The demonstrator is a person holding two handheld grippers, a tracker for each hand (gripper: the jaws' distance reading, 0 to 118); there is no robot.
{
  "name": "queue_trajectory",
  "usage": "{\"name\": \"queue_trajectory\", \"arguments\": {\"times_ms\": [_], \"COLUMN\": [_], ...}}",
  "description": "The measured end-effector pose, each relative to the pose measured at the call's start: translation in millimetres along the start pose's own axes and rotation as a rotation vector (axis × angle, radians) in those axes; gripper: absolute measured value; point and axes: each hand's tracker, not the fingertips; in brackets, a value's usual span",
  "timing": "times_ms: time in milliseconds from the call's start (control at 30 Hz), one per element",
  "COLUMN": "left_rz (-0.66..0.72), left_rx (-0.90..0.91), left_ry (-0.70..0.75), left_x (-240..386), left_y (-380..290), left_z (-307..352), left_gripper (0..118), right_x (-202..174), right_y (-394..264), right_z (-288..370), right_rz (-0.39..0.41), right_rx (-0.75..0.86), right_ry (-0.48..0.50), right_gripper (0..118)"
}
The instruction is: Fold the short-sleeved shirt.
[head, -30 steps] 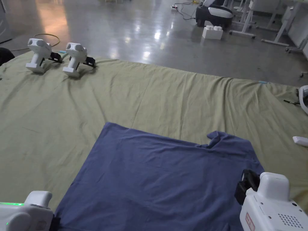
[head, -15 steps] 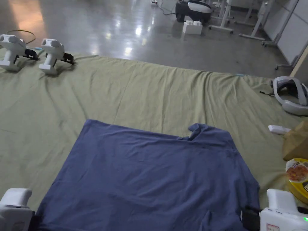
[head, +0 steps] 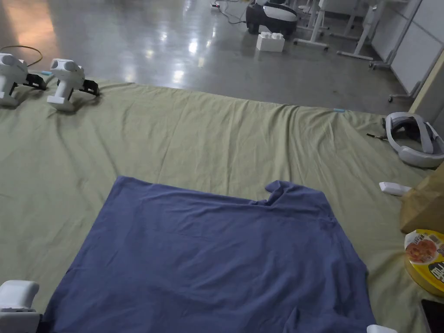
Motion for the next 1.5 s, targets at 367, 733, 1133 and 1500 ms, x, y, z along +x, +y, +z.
{"name": "queue_trajectory", "arguments": {"times_ms": [367,733,1133,1500], "left_rz": [0.015,0.072,0.077,0.105], "left_rx": [-0.007,0.134,0.252,0.239], "left_ry": [-0.006,-0.042,-0.066,-0.057], "left_x": [-2,-8,-7,-2], "left_y": [-5,12,93,168], "left_z": [-5,17,16,-43], "left_gripper": [7,7,7,7], "right_x": [-2,1,-11,-30], "right_y": [-15,-12,65,174], "right_z": [14,55,78,34], "right_rz": [0.071,0.058,0.060,0.060], "right_rx": [0.072,0.243,0.387,0.361], "right_ry": [0.036,0.062,0.088,0.108], "right_gripper": [11,11,11,11]}}
